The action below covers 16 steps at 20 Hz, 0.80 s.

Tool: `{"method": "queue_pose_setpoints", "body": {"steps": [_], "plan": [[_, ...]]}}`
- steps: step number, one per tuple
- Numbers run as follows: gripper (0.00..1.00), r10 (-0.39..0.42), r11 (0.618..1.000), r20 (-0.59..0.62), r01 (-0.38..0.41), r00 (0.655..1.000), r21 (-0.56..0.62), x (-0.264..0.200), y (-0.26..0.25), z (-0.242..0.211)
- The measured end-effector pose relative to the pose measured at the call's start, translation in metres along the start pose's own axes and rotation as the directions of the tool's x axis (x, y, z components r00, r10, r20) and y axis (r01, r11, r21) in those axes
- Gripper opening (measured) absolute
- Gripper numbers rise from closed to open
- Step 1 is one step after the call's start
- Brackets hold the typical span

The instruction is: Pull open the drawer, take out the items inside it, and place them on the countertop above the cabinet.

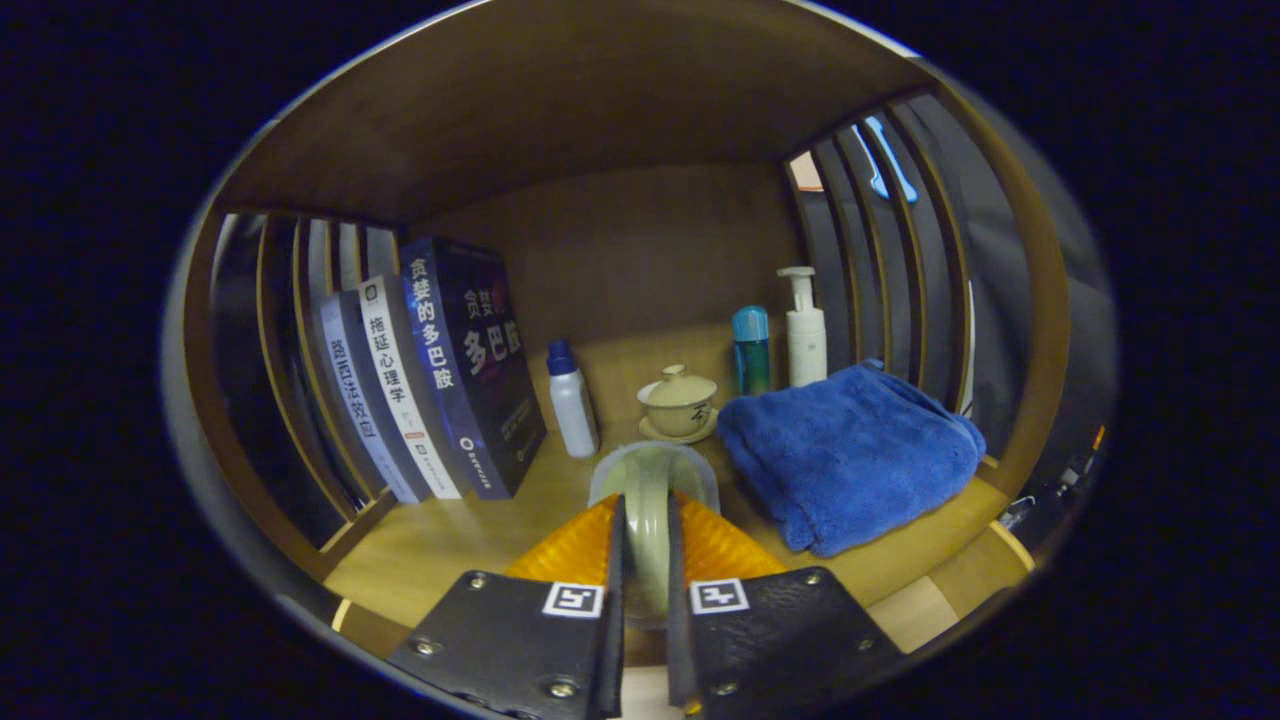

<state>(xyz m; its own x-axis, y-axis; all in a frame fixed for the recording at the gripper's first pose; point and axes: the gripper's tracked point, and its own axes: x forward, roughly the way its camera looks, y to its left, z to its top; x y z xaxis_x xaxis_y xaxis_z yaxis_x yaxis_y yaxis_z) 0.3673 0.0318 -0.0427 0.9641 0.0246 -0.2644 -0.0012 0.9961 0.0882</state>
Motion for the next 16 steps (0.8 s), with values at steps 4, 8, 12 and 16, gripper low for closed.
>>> {"method": "queue_pose_setpoints", "body": {"steps": [4, 8, 12, 16], "plan": [[0.28, -0.005, 0.999, -0.035, 0.004, 0.999, -0.04, 0.013, 0.006, -0.021], [0.66, -0.019, 0.996, 0.015, 0.02, 1.0, -0.087, 0.007, 0.013, -0.019], [0.9, -0.003, 0.993, 0.044, 0.009, 0.999, -0.114, -0.004, 0.019, -0.012], [0.91, 0.016, 0.993, 0.055, -0.01, 0.998, -0.115, -0.025, 0.023, 0.001]]}}
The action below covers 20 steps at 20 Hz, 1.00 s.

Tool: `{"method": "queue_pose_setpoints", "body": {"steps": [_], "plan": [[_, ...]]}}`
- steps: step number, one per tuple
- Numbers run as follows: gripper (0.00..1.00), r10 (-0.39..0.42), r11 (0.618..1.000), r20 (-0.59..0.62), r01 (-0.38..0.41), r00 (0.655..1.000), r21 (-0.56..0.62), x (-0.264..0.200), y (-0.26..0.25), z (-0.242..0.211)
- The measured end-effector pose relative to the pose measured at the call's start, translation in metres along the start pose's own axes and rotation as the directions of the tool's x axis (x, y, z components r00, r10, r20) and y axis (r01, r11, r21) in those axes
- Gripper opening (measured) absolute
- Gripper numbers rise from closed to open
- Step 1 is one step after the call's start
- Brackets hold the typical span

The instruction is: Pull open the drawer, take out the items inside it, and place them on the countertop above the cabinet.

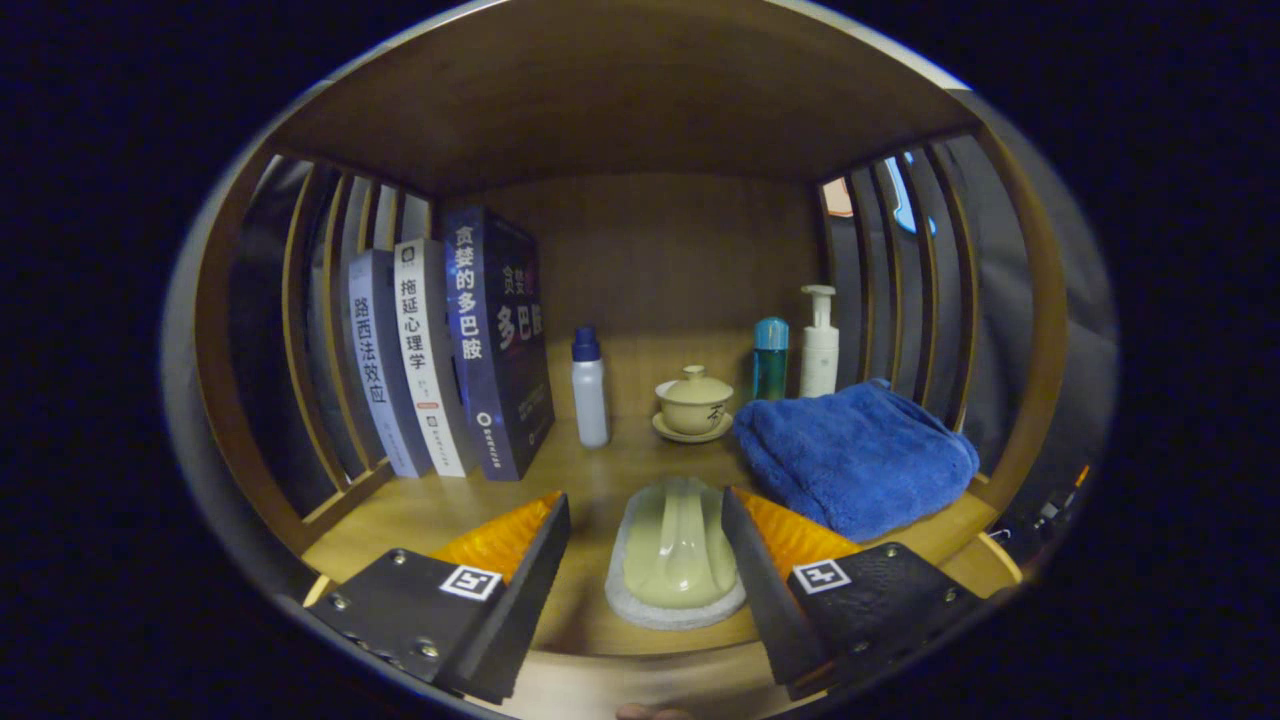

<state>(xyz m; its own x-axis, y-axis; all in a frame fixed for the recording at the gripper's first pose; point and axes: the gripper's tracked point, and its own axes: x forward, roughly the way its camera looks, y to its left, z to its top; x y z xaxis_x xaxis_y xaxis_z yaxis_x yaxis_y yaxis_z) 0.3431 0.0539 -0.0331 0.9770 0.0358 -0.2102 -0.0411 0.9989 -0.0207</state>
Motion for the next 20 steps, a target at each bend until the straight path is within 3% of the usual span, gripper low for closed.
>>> {"method": "queue_pose_setpoints", "body": {"steps": [9, 12, 20], "plan": [[0.91, 0.071, 0.997, 0.017, -0.071, 0.997, -0.031, -0.099, 0.0, 0.025], [0.91, 0.079, 0.997, 0.023, -0.079, 0.997, 0.015, -0.135, -0.005, 0.028], [0.94, 0.078, 0.996, -0.016, -0.077, 0.997, 0.05, -0.203, -0.028, -0.002]]}}
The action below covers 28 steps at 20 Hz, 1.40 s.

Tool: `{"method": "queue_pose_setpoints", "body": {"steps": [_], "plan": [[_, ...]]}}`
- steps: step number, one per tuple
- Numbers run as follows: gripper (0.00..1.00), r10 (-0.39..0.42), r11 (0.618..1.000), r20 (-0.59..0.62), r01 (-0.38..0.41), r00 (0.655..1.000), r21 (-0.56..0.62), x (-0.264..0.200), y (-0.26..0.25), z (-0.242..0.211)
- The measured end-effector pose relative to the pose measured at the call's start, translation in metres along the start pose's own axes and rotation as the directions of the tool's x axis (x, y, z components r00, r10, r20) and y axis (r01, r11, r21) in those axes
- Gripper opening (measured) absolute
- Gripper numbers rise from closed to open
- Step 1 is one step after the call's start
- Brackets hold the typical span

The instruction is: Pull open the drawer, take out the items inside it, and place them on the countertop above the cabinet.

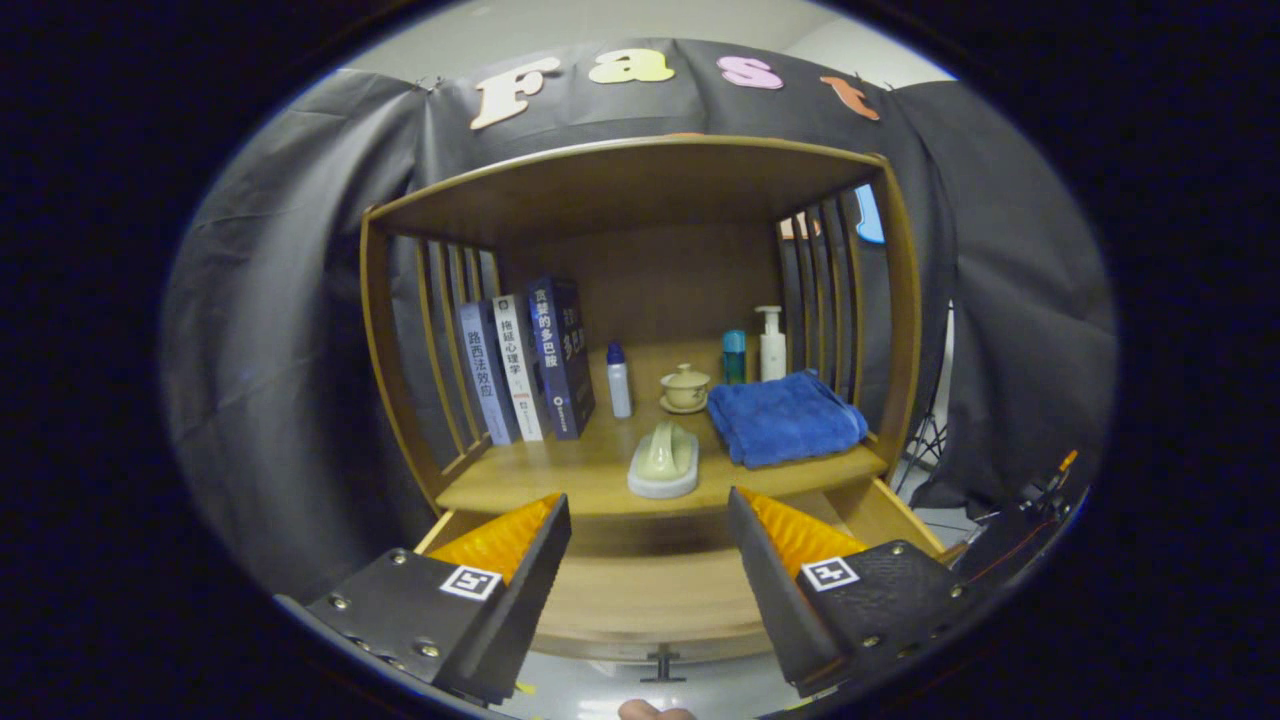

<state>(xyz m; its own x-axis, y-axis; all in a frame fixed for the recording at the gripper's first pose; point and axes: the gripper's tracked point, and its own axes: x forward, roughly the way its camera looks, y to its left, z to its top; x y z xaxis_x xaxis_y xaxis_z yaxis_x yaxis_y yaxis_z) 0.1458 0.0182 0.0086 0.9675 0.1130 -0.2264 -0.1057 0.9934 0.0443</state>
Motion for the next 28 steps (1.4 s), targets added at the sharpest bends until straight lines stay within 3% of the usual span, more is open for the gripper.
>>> {"method": "queue_pose_setpoints", "body": {"steps": [8, 15, 20, 24, 28], "plan": [[0.94, -0.014, 1.0, -0.025, 0.013, 1.0, -0.024, -0.043, -0.011, -0.091], [0.94, -0.022, 0.999, -0.094, 0.018, 0.995, -0.042, -0.034, -0.019, -0.173], [0.94, -0.008, 0.998, -0.149, -0.002, 0.989, -0.068, -0.01, -0.009, -0.208], [0.94, -0.04, 0.999, -0.18, 0.033, 0.983, -0.039, 0.01, -0.018, -0.223], [0.94, -0.067, 0.993, -0.102, 0.056, 0.992, -0.106, 0.017, -0.019, -0.221]]}}
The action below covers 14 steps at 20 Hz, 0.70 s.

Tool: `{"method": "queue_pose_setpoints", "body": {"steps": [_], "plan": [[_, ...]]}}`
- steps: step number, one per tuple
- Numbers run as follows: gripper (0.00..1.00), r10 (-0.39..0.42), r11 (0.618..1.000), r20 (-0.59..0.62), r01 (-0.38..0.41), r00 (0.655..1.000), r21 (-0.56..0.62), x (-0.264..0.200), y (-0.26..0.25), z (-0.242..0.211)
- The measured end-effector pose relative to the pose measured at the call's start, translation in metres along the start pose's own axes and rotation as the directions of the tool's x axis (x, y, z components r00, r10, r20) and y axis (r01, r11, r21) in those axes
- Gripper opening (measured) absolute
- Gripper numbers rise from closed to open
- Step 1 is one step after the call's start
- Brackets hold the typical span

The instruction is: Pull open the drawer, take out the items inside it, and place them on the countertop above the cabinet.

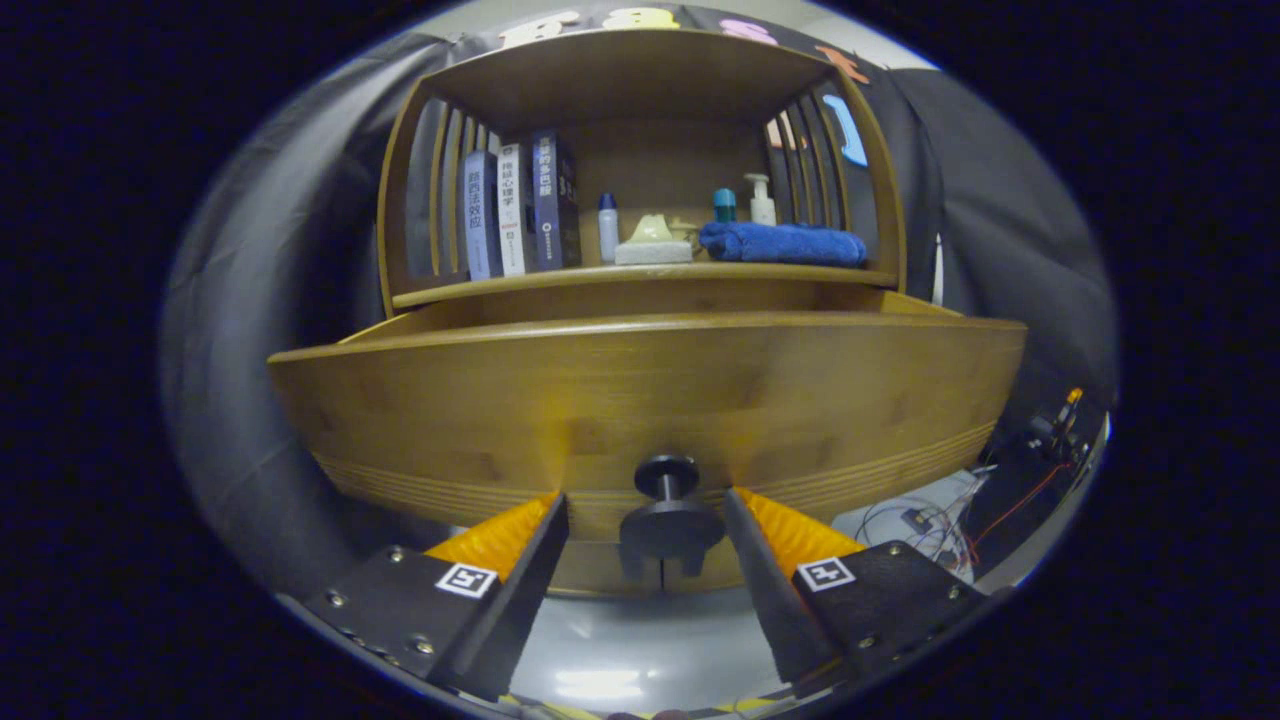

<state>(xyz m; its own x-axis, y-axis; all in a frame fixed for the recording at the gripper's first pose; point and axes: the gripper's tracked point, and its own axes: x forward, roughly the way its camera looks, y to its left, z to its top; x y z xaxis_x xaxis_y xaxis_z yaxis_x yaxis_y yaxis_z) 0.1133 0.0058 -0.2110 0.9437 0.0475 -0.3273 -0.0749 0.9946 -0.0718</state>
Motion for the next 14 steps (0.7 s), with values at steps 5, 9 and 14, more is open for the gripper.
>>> {"method": "queue_pose_setpoints", "body": {"steps": [5, 9, 14], "plan": [[0.97, 0.021, 0.999, 0.057, -0.023, 0.998, 0.032, 0.005, 0.0, 0.004], [0.97, 0.01, 1.0, 0.06, -0.012, 0.998, 0.027, 0.023, 0.003, 0.01], [0.98, 0.002, 0.999, 0.07, -0.005, 0.998, 0.039, 0.047, 0.008, 0.021]]}}
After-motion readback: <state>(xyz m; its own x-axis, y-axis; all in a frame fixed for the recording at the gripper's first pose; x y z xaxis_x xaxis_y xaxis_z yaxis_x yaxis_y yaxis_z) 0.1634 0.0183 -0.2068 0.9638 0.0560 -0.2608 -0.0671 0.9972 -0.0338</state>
